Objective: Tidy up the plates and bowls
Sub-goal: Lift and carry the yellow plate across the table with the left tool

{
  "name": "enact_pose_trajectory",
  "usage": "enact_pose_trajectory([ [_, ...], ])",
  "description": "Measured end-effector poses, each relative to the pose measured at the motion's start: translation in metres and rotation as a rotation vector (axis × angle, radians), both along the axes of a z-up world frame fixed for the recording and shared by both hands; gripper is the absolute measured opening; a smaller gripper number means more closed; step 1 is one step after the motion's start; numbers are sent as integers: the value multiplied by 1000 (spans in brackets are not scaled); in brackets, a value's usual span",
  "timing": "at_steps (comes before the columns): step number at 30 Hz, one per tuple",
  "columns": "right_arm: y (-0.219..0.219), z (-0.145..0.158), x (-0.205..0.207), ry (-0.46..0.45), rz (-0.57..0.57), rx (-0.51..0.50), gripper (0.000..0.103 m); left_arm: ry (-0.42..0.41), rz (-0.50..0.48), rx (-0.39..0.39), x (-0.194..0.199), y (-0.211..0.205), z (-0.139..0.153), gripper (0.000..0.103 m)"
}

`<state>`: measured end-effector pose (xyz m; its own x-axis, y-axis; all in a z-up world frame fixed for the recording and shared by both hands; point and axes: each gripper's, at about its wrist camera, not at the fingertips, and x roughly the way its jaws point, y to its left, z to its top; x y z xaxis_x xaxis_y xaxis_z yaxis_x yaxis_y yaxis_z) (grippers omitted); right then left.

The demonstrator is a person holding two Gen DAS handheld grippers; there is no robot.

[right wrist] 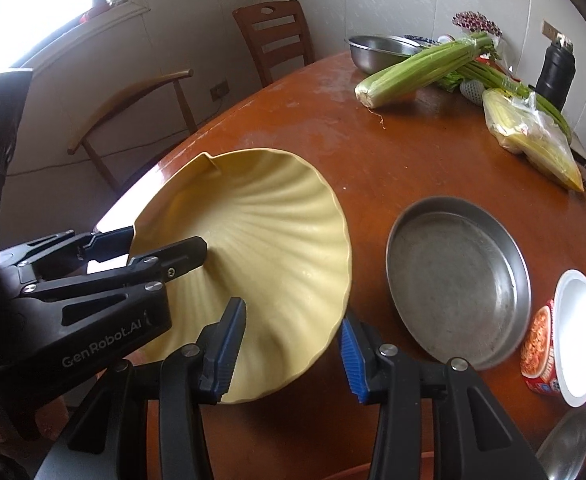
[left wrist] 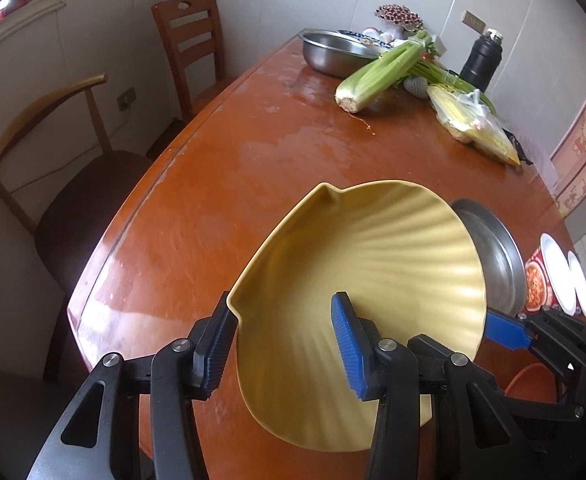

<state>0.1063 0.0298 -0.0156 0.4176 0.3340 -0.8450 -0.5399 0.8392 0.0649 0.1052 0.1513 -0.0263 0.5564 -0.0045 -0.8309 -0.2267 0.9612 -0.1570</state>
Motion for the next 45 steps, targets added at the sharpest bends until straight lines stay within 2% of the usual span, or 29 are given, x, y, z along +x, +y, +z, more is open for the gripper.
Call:
enact_pose_trajectory([
  [12, 3, -12, 15, 47, -33, 3, 46, 20, -6, 7, 22, 0, -12, 49],
  [28, 10, -19, 16, 47, -16, -25, 46, 37, -3, 2, 29, 4, -22, 49],
  [40, 8, -9, 9, 10, -16, -19, 46, 4, 1, 30, 22, 5, -10, 52],
  [45, 5, -2, 7, -16, -21, -18, 51, -16, 7, 37, 18, 5, -1, 53],
])
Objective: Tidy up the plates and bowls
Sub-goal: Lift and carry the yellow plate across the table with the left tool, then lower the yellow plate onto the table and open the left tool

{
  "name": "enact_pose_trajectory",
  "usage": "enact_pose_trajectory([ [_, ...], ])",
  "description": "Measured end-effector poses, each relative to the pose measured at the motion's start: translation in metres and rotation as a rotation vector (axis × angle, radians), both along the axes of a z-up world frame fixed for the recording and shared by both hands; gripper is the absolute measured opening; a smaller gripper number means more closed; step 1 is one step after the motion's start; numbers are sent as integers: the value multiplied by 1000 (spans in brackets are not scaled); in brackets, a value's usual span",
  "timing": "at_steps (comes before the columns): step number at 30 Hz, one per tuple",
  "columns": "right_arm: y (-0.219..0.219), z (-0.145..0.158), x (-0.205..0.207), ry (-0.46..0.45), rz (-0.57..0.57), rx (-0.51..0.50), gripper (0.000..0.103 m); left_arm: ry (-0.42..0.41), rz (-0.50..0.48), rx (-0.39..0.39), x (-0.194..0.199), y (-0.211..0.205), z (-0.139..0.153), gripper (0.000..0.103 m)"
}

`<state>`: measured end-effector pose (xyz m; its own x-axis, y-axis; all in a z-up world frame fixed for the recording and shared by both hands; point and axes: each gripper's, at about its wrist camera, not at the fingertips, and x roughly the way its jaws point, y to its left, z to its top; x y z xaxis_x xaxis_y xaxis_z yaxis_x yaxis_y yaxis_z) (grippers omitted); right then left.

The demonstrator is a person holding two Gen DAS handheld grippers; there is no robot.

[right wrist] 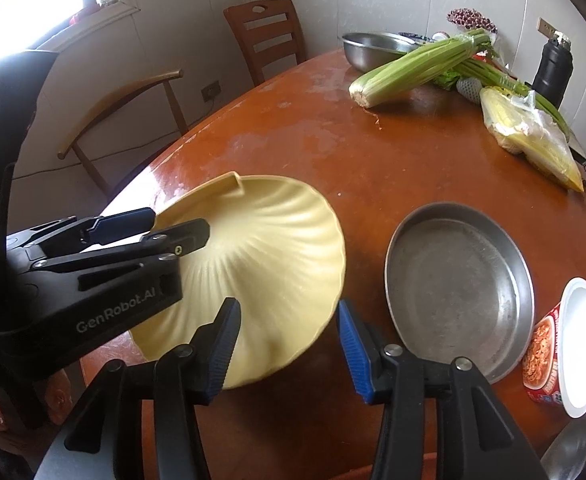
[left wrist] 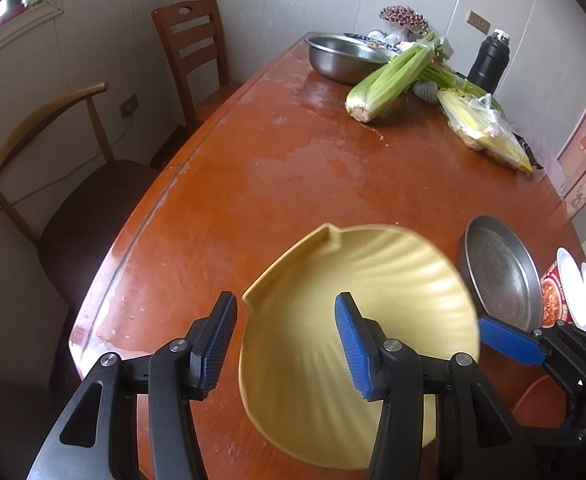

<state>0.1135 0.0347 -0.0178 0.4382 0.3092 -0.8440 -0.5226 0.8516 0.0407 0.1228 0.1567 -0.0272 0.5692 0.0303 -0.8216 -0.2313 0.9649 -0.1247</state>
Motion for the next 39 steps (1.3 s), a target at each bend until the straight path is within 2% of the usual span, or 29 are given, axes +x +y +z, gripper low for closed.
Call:
enact_pose_trajectory([
  [16, -26, 30, -16, -73, -24, 68, 59, -76, -42, 60, -32, -28, 40, 57],
  [35, -101, 61, -60, -153, -108, 144, 65, -135, -136, 121, -67, -88, 72, 60],
  [39, -118, 63, -75, -155, -122, 151, 66, -137, -171, 108, -73, -100, 75, 60],
])
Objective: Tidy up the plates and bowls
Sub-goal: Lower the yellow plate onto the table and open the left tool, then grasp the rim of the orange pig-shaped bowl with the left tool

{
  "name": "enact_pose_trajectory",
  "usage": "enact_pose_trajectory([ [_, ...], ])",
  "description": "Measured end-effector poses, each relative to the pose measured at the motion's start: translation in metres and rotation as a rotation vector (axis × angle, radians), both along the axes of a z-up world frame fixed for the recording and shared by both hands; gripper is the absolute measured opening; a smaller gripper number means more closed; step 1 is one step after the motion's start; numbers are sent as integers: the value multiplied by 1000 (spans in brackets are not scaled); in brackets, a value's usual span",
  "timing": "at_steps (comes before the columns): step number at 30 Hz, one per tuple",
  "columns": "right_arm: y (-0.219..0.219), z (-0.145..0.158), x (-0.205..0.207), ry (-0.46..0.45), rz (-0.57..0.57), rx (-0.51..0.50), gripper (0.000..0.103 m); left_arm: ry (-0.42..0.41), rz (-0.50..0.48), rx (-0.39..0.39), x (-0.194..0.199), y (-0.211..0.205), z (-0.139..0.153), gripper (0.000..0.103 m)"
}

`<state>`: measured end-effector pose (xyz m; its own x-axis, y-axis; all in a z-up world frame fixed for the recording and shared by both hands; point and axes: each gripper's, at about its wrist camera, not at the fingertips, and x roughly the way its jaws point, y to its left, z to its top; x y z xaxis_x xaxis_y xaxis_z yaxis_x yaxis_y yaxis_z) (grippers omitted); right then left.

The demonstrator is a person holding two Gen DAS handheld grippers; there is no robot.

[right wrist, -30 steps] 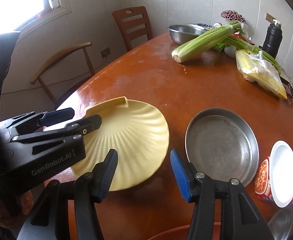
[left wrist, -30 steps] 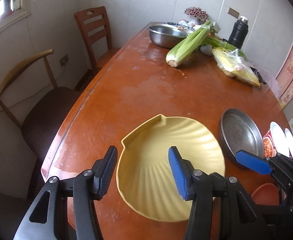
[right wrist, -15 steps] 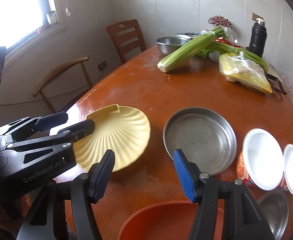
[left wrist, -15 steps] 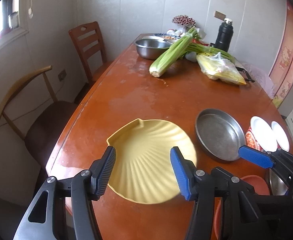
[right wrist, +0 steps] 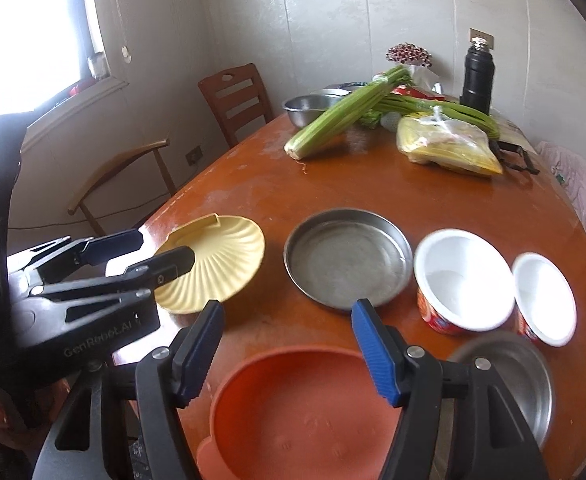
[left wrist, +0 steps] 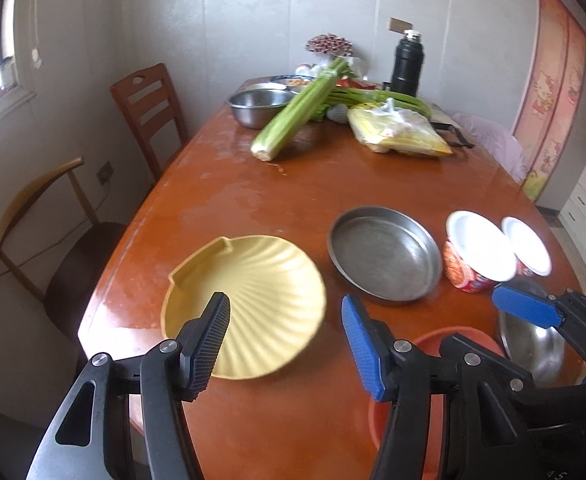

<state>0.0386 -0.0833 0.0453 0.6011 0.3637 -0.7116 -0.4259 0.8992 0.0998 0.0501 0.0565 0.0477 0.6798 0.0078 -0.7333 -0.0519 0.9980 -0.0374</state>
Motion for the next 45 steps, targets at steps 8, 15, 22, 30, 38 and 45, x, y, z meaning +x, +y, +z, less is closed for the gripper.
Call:
enact_pose_trajectory([
  [8, -36, -5, -31, 6, -36, 1, 66, 24, -83, -20, -10, -27, -3, 61],
  [15, -60, -15, -53, 30, -61, 4, 66, 72, -138, -23, -19, -45, -21, 61],
  [22, -73, -35, -69, 78, -70, 2, 66, 127, -148, -29, -29, -52, -47, 61],
  [30, -88, -57, -76, 161, -104, 19, 66, 165, -180, -47, -39, -58, -65, 61],
  [38, -93, -72, -65, 228, -150, 29, 66, 202, -201, -52, -36, -63, -76, 61],
  [45, -81, -73, -57, 197, -131, 3, 66, 223, -190, -60, -30, -64, -85, 61],
])
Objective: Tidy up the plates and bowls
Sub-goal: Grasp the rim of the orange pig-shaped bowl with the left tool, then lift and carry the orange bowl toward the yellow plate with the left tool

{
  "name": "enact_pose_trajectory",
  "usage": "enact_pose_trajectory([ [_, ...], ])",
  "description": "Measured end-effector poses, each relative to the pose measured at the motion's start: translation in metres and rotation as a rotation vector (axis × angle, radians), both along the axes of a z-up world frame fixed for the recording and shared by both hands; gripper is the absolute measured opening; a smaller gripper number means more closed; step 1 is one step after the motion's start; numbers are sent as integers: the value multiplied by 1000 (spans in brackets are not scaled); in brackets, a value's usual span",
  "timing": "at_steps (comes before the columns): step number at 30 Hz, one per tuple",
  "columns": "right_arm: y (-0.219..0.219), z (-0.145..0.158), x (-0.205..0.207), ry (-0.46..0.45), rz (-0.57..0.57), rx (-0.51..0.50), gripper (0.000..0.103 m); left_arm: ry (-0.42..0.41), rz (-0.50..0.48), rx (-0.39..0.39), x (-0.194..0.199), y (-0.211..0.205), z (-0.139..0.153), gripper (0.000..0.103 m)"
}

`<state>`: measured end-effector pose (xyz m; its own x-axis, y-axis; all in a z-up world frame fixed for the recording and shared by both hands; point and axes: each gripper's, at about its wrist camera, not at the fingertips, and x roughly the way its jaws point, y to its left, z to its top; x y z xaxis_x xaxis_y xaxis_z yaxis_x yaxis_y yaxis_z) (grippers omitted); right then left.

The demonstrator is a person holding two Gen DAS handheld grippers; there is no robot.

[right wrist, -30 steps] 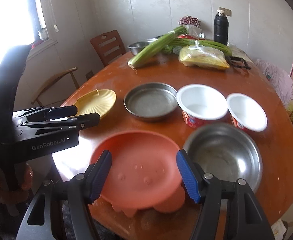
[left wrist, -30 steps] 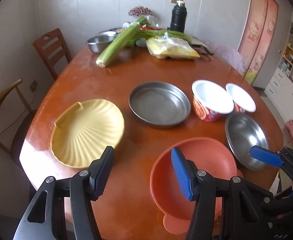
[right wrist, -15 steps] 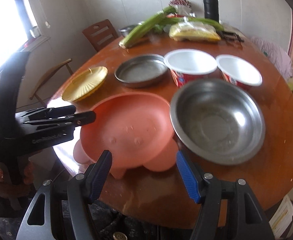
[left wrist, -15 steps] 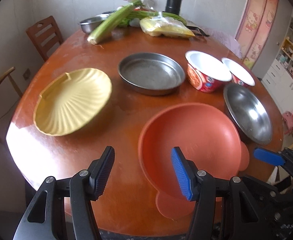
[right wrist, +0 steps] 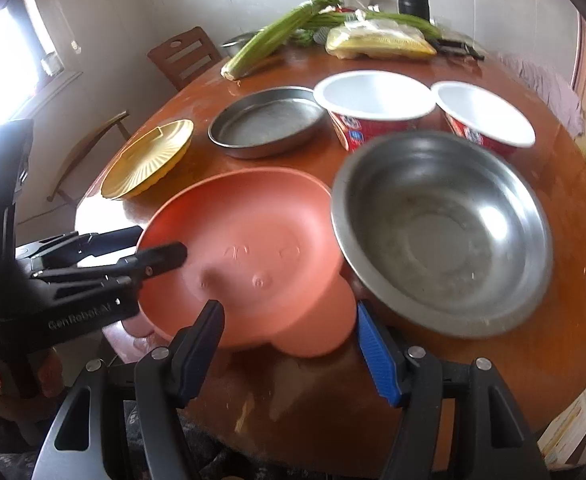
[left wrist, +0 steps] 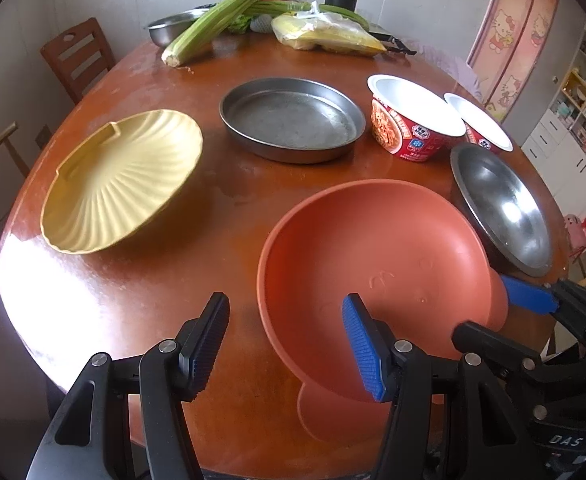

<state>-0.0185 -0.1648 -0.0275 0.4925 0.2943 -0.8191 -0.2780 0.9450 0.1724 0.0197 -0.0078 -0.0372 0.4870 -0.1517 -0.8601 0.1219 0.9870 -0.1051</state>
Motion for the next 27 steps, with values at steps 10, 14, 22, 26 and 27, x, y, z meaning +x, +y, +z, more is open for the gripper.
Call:
enact_pose_trajectory([
  [10, 15, -12, 9, 14, 32, -35, 56, 6, -11, -16, 2, -5, -8, 60],
  [14, 26, -10, 9, 0, 59, -58, 52, 8, -3, -20, 1, -1, -7, 53],
  [22, 48, 0, 14, -39, 92, -84, 52, 4, 46, -50, 1, 23, 0, 53],
  [26, 63, 8, 17, -64, 128, -83, 52, -22, 82, -48, -1, 38, 9, 53],
  [27, 67, 10, 18, -70, 141, -84, 52, -27, 92, -49, -1, 42, 11, 53],
])
